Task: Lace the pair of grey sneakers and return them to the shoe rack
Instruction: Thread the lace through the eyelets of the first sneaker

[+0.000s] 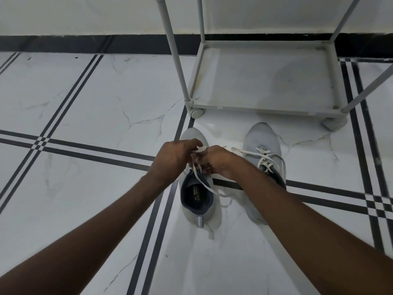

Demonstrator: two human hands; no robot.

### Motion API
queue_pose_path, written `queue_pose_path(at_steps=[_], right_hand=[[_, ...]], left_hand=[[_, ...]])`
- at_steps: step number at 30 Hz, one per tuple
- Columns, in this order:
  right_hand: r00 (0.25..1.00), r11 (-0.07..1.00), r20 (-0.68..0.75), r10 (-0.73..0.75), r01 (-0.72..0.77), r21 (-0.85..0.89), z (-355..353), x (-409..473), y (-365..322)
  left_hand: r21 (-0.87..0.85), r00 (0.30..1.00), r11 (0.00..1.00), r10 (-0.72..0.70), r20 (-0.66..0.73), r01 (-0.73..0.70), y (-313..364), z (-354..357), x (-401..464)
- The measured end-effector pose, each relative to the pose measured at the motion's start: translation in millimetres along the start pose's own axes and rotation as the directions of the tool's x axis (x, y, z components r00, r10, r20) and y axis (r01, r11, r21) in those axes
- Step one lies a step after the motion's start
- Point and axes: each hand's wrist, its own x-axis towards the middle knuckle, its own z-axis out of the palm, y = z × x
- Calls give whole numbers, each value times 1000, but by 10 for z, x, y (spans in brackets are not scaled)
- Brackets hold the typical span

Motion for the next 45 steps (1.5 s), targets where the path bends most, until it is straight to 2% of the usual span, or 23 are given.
queue_pose_path(at_steps=[5,8,10,14,17,21,23,25,27,29,31,32,34,35,36,37,38,39,40,41,43,45], right_hand=[[992,989,115,59,-74,128,-68,71,72],[980,991,198,20,-46,127,-84,74,89],[987,999,160,-23,15,48,-52,48,69],[991,979,-48,-122,113,-168,90,29,56],[988,991,-102,-117,108,-85,134,8,90],[997,985,31,-69,63,160,-27,-39,113],[996,973,65,-53,37,227,-164,-84,115],[997,976,-12,-73,74,207,-283,-124,95],[979,989,-167,-116,129,67,-369,-144,22],[939,954,-278,-203,126,-272,-458,-157,-96],[935,793,-257,-245,41,-608,-578,-183,-229],[945,709,-243,-218,-18,-705,-635,-200,-282],[956,579,-247,-158,-113,-808,-691,-243,-338],[962,520,-242,-127,-143,-842,-670,-266,-353],[972,454,-221,-79,-163,-876,-620,-292,-363],[979,382,-204,-27,-178,-907,-549,-312,-358],[979,318,-206,9,-198,-927,-462,-325,-337],[974,284,-227,23,-224,-932,-374,-339,-301],[967,275,-252,27,-249,-929,-300,-348,-259],[961,281,-275,20,-270,-921,-245,-340,-212],[955,266,-295,-13,-281,-922,-130,-335,-161],[953,215,-296,-63,-276,-937,-24,-330,-172]], left_hand=[[-115,985,989,-109,-131,94,9,17,-28],[-208,981,966,-173,-90,151,68,-7,-57],[-229,981,962,-174,-90,150,79,-24,-62],[-280,977,940,-212,-34,195,107,-60,-37],[-366,950,878,-304,70,308,28,-79,-35],[-541,878,695,-427,217,473,-88,-126,-87],[-671,826,508,-472,308,541,-128,-137,-115],[-755,776,320,-509,372,572,-192,-148,-152],[-791,732,185,-543,412,583,-268,-164,-193],[-783,641,56,-613,462,619,-337,-188,-245],[-731,511,-55,-680,526,680,-385,-193,-306],[-697,462,-78,-696,550,713,-401,-185,-339],[-632,410,-61,-712,570,772,-432,-140,-391],[-600,398,-23,-728,558,800,-439,-113,-408],[-557,399,50,-751,526,829,-440,-80,-418],[-491,429,177,-774,466,853,-435,-52,-421],[-394,501,354,-777,382,848,-415,-43,-410],[-290,608,537,-736,298,793,-374,-48,-388],[-212,721,690,-651,237,692,-315,-49,-363],[-181,808,791,-548,216,585,-243,-48,-339],[-175,877,874,-400,267,452,-109,-9,-310],[-121,864,889,-385,325,442,-42,48,-317]])
